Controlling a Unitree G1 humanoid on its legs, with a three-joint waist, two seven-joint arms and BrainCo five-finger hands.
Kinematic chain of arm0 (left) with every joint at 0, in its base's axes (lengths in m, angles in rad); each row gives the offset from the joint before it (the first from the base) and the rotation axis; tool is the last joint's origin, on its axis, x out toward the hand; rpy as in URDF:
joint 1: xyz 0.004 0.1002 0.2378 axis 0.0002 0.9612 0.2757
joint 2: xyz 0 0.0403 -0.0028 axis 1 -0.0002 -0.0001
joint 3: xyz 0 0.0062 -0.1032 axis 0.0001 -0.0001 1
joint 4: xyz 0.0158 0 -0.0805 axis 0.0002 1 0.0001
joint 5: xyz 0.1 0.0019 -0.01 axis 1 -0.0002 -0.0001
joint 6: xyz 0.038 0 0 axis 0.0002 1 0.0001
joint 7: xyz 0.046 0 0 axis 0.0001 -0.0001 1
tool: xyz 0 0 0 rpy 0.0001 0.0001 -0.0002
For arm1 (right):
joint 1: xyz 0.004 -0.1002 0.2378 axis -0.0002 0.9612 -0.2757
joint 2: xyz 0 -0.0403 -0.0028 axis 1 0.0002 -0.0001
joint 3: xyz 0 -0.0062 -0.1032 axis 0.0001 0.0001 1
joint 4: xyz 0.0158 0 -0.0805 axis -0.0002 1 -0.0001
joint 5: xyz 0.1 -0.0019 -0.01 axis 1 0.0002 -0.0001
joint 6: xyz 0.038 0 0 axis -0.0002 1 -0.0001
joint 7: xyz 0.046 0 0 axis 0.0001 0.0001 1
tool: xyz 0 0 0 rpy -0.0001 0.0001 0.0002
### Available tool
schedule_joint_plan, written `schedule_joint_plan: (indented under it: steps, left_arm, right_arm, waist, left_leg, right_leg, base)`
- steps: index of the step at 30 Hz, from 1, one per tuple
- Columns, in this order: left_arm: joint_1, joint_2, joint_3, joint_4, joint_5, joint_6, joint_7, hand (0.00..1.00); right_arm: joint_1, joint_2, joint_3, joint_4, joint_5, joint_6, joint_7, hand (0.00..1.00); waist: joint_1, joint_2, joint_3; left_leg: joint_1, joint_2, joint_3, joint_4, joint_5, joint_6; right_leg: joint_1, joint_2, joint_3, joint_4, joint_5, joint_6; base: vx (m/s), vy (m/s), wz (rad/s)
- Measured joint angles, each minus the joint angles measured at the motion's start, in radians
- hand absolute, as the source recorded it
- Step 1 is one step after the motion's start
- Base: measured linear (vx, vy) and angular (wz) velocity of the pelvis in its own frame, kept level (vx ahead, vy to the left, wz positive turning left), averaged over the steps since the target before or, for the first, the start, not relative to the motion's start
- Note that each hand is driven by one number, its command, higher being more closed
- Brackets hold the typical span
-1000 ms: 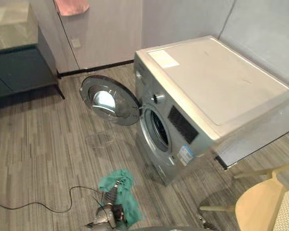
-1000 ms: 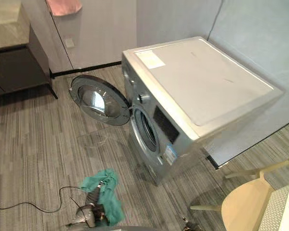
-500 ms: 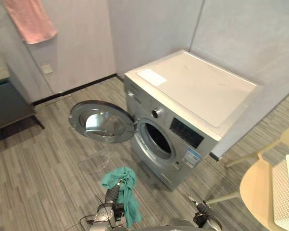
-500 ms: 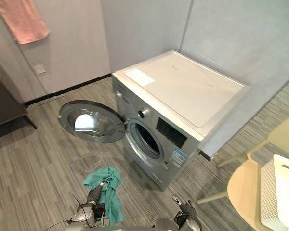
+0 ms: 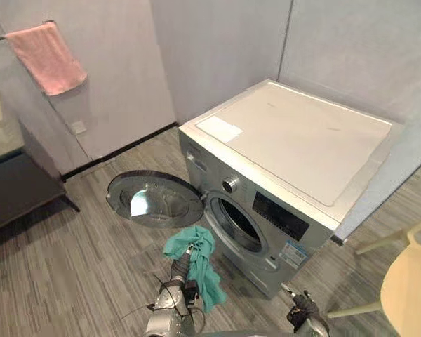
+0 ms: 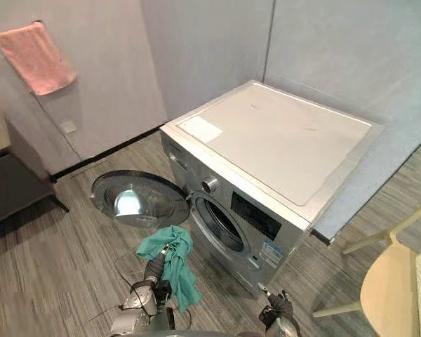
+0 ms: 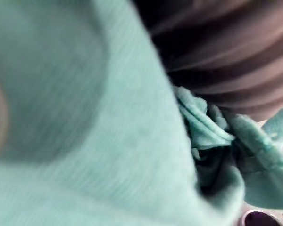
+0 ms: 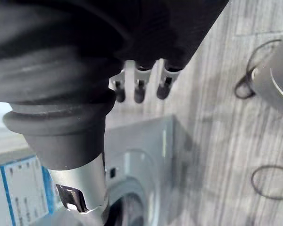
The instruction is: Pick up the laundry basket with both hands and put the clothes into the washing machine.
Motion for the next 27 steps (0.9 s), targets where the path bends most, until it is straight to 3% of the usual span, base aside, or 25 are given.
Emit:
schedule_joint_plan:
  steps: [2,3,5,6,7,9,10,11,12,14,16,17,18,20,23,24,25,27]
  left_arm:
    - [0.008,0.002,-0.005,0.004,-0.002,0.0,0.008,1.0]
    - [0.01,0.002,-0.005,0.006,-0.006,-0.001,0.01,1.0]
    - [0.007,0.002,-0.012,0.038,-0.006,-0.009,0.012,1.0]
    - [0.007,0.005,-0.026,0.081,-0.006,-0.008,0.009,1.0]
    - [0.002,0.037,-0.034,0.117,-0.007,-0.003,0.013,1.0]
    - [0.013,0.076,-0.053,0.122,-0.005,0.001,0.012,1.0]
    - [0.011,0.095,-0.072,0.112,0.002,0.001,0.01,1.0]
    - [0.009,0.1,-0.078,0.101,0.003,-0.001,0.01,1.0]
    - [0.009,0.106,-0.084,0.077,0.004,-0.005,0.01,1.0]
    - [0.006,0.114,-0.084,0.059,0.008,-0.008,0.01,1.0]
    - [0.002,0.115,-0.075,0.045,0.032,-0.009,0.018,1.0]
    - [-0.001,0.113,-0.059,0.042,0.041,-0.015,0.019,1.0]
    - [-0.001,0.112,-0.051,0.042,0.041,-0.015,0.02,1.0]
    - [-0.001,0.11,-0.018,0.068,0.041,-0.016,0.026,1.0]
    - [-0.003,0.109,-0.011,0.11,0.04,-0.014,0.026,1.0]
    - [-0.023,0.104,-0.012,0.15,0.039,-0.009,0.026,1.0]
    - [-0.034,0.086,-0.012,0.17,0.037,-0.006,0.026,1.0]
    - [-0.053,0.043,-0.013,0.199,-0.018,-0.003,0.015,1.0]
  right_arm:
    - [-0.015,0.001,0.006,0.002,0.0,0.0,-0.004,0.0]
    - [-0.034,-0.003,0.006,0.027,-0.001,-0.003,-0.012,0.0]
    - [-0.053,-0.019,0.0,0.079,-0.002,-0.007,-0.018,0.0]
    - [-0.057,-0.041,-0.004,0.122,-0.003,-0.01,-0.017,0.0]
    - [-0.066,-0.022,-0.024,0.158,-0.003,-0.001,-0.017,0.0]
    - [-0.058,0.002,-0.049,0.179,-0.004,0.002,-0.016,0.0]
    - [-0.04,0.009,-0.062,0.178,-0.003,0.008,-0.016,0.0]
    - [-0.038,0.009,-0.063,0.171,-0.003,0.008,-0.016,0.0]
    - [-0.035,0.011,-0.06,0.158,-0.001,0.009,-0.015,0.0]
    - [-0.035,0.019,-0.042,0.126,0.001,0.01,-0.012,0.0]
    - [-0.025,0.019,-0.031,0.098,0.003,0.01,-0.007,0.0]
    - [-0.015,0.018,-0.029,0.08,0.006,0.008,-0.007,0.0]
    - [-0.009,0.018,-0.029,0.072,0.008,0.008,-0.007,0.0]
    - [0.004,0.017,-0.03,0.067,0.008,0.003,0.002,0.0]
    - [0.008,0.005,-0.024,0.07,0.008,0.0,0.003,0.0]
    - [0.009,-0.01,-0.025,0.075,0.008,0.0,0.002,0.0]
    - [0.011,-0.02,-0.04,0.09,0.009,-0.003,0.001,0.0]
    - [0.032,-0.041,-0.06,0.126,0.01,-0.003,0.001,0.0]
  waist:
    - [-0.005,-0.004,-0.002]
    - [-0.005,-0.012,-0.006]
    - [-0.005,-0.012,-0.023]
    - [-0.003,-0.001,-0.04]
    - [-0.012,-0.059,-0.053]
    - [-0.031,-0.078,-0.069]
    - [-0.034,-0.066,-0.082]
    - [-0.032,-0.071,-0.085]
    - [-0.028,-0.059,-0.084]
    - [-0.029,-0.036,-0.076]
    - [-0.03,-0.023,-0.076]
    - [-0.032,-0.022,-0.075]
    - [-0.034,-0.022,-0.075]
    - [-0.032,-0.03,-0.076]
    - [-0.032,-0.059,-0.091]
    - [-0.043,-0.038,-0.084]
    - [-0.062,-0.025,-0.075]
    - [-0.071,-0.018,-0.061]
  left_leg:
    - [0.01,0.002,-0.104,-0.189,-0.002,0.003]
    - [0.025,-0.004,-0.218,-0.365,0.0,0.0]
    - [0.039,-0.022,-0.295,-0.46,0.008,-0.009]
    - [0.043,-0.031,-0.299,-0.455,0.026,-0.154]
    - [0.038,-0.083,-0.238,-0.399,-0.016,-0.142]
    - [0.042,-0.119,-0.203,-0.37,-0.039,-0.103]
    - [0.05,-0.135,-0.161,-0.378,-0.045,-0.09]
    - [0.061,-0.14,-0.135,-0.389,-0.044,-0.088]
    - [0.092,-0.142,-0.077,-0.424,-0.039,-0.08]
    - [0.142,-0.135,0.017,-0.467,-0.026,-0.06]
    - [0.205,-0.128,0.096,-0.521,-0.016,-0.045]
    - [0.264,-0.129,0.149,-0.586,0.002,-0.002]
    - [0.283,-0.127,0.174,-0.61,0.003,0.006]
    - [0.331,-0.121,0.276,-0.669,0.002,0.006]
    - [0.323,-0.151,0.312,-0.712,0.007,-0.006]
    - [0.319,-0.16,0.294,-0.744,0.038,-0.023]
    - [0.329,-0.159,0.266,-0.794,0.093,-0.012]
    - [0.37,-0.133,0.237,-0.834,0.112,-0.033]
  right_leg:
    - [-0.006,-0.016,0.048,-0.003,-0.007,0.022]
    - [-0.006,-0.038,0.092,-0.014,-0.02,0.049]
    - [-0.002,-0.078,0.131,-0.02,-0.041,0.1]
    - [0.004,-0.103,0.173,-0.023,-0.051,0.129]
    - [0.001,-0.176,0.212,-0.027,-0.016,0.173]
    - [-0.002,-0.215,0.232,-0.041,0.104,0.185]
    - [-0.032,-0.232,0.25,-0.045,0.237,0.182]
    - [-0.044,-0.24,0.254,-0.041,0.291,0.175]
    - [-0.081,-0.249,0.251,-0.022,0.397,0.148]
    - [-0.145,-0.261,0.204,0.027,0.485,0.09]
    - [-0.183,-0.262,0.079,0.098,0.417,0.089]
    - [-0.196,-0.242,-0.029,0.124,0.348,0.082]
    - [-0.197,-0.228,-0.066,0.125,0.321,0.083]
    - [-0.219,-0.141,-0.115,0.102,0.22,0.102]
    - [-0.198,-0.107,-0.164,-0.071,0.204,0.08]
    - [-0.196,-0.101,-0.166,-0.147,0.228,0.09]
    - [-0.192,-0.086,-0.168,-0.181,0.246,0.085]
    - [-0.146,-0.056,-0.193,-0.202,0.249,0.084]
  base:
    - [0.37,0.414,-0.85]
    - [0.35,0.481,-0.84]
    - [0.32,0.501,-0.84]
    - [0.34,0.629,-0.8]
    - [0.34,0.626,-0.74]
    - [0.29,0.564,-0.35]
    - [0.28,0.628,-0.38]
    - [0.21,0.584,-0.64]
    - [0.14,0.453,-0.64]
    - [0.07,0.382,-0.97]
    - [0.01,0.296,-0.95]
    - [-0.02,0.154,-0.7]
    - [-0.04,0.101,-0.93]
    - [-0.06,-0.05,-1.05]
    - [-0.02,-0.128,-1.07]
    - [0.04,-0.118,-0.54]
    - [0.07,-0.149,-0.26]
    - [0.09,-0.146,0.14]
